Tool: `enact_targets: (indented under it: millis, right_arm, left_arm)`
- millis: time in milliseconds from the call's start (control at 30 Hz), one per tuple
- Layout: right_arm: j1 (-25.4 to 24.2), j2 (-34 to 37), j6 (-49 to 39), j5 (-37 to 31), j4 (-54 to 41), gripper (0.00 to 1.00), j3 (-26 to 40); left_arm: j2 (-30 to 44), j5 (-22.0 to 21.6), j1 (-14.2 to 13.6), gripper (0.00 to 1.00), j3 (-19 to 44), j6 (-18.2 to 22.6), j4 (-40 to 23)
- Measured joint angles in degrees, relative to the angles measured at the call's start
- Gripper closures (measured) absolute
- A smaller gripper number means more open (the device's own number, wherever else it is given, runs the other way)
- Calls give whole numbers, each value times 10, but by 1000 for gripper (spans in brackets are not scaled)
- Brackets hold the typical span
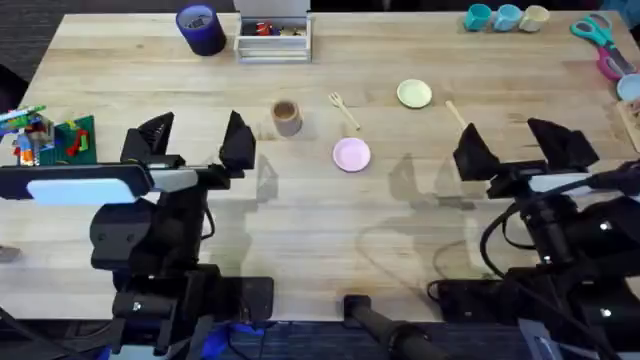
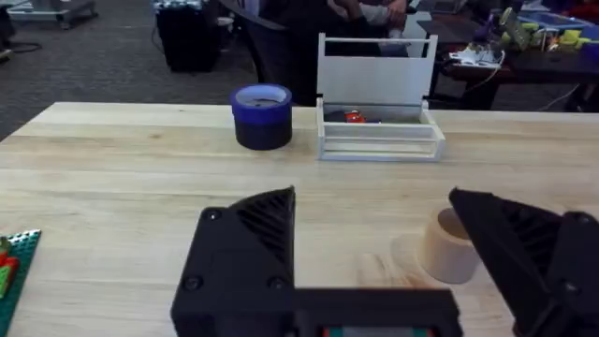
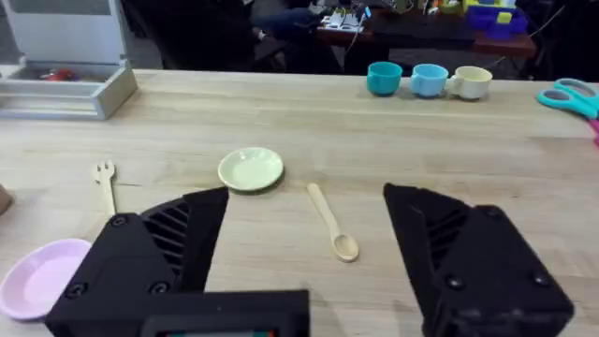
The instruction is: Pick up a utensil and set it on the pink plate, then put the other utensil in the container.
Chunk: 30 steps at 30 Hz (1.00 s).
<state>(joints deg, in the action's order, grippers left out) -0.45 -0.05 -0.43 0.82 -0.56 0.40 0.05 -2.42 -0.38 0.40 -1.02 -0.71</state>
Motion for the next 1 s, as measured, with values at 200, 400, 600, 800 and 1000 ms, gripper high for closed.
enact_targets:
  millis: [200, 400, 600, 800, 1000]
  right_arm:
    - [0, 0, 8, 0, -1, 6, 1]
    - [-2, 19, 20, 0, -23, 6, 28]
    - [-2, 116, 16, -7, -64, 6, 121]
    - [-2, 279, 4, -15, -119, 5, 278]
    - [-2, 461, 0, -14, -236, 6, 488]
  left_arm:
    - [0, -5, 0, 6, 0, 0, 0]
    - [8, -39, 0, 7, 20, 0, -23]
    - [97, -50, 0, 7, 119, 6, -65]
    - [267, -49, 0, 7, 270, 17, -151]
    - [446, -28, 0, 7, 451, 21, -271]
